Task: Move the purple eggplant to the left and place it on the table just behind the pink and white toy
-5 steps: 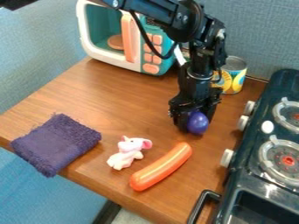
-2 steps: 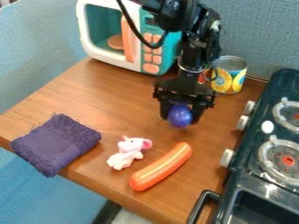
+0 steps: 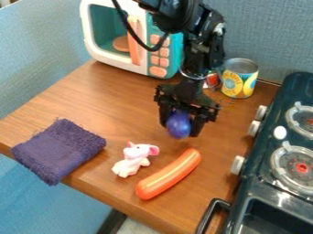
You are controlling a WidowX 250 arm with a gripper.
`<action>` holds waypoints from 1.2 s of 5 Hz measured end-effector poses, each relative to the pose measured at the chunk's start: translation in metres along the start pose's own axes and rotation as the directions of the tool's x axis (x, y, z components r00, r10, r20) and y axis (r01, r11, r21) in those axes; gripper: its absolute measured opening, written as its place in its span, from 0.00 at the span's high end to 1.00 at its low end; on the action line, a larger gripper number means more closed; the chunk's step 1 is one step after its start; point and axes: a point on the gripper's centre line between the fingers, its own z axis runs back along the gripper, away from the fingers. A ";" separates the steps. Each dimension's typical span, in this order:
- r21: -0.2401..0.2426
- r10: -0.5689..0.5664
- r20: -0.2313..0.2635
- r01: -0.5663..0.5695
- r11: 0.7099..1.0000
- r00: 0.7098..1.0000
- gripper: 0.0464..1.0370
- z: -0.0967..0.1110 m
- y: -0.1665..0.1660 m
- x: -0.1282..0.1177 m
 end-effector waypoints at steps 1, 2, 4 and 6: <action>-0.016 -0.047 -0.015 0.047 0.999 0.999 0.21 0.004 0.010 -0.011; -0.056 -0.049 -0.014 0.049 0.997 0.999 0.21 0.006 0.036 -0.010; -0.077 -0.115 0.038 0.117 0.990 0.993 0.21 0.008 0.059 0.005; -0.024 -0.128 -0.046 0.127 0.992 0.991 0.21 -0.026 0.066 0.003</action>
